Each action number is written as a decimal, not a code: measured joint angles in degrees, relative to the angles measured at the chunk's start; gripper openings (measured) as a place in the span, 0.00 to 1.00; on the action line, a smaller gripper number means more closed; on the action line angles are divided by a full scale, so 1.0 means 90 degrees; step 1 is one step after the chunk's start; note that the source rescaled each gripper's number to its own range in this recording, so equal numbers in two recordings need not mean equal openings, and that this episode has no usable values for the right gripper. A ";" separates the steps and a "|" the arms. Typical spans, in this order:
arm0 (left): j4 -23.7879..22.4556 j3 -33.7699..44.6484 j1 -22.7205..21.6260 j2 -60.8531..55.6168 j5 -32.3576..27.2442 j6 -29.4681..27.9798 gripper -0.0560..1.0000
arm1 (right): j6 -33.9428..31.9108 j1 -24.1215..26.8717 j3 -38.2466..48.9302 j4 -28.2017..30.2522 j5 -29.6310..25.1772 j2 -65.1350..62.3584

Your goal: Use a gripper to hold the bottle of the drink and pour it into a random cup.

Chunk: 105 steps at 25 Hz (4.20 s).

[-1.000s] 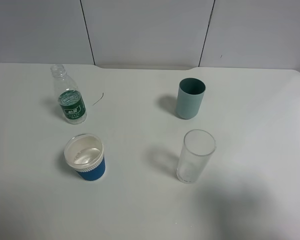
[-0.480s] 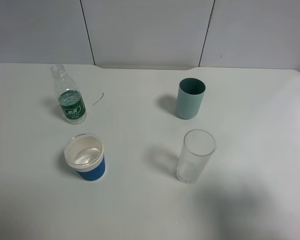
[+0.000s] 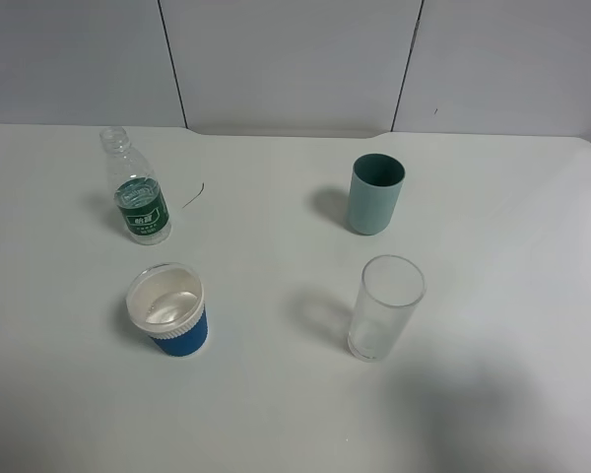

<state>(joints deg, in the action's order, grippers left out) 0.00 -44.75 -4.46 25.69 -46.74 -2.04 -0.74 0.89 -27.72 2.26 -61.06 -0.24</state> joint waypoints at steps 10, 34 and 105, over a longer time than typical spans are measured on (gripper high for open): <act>-0.0034 0.0000 0.0000 -0.1287 -0.0988 -0.0035 0.84 | 0.0000 0.0000 0.0000 0.0000 0.0000 0.0000; -0.0177 0.0810 0.0000 -0.2886 -0.2003 -0.0035 0.84 | 0.0000 0.0000 0.0000 0.0000 0.0000 0.0000; 0.0041 0.1760 0.0000 -0.2886 -0.1538 0.0176 0.84 | 0.0000 0.0000 0.0000 0.0000 0.0000 0.0000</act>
<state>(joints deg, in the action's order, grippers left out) 0.36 -28.91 -4.46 -0.28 -60.58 -0.46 -0.74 0.89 -27.72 2.26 -61.06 -0.24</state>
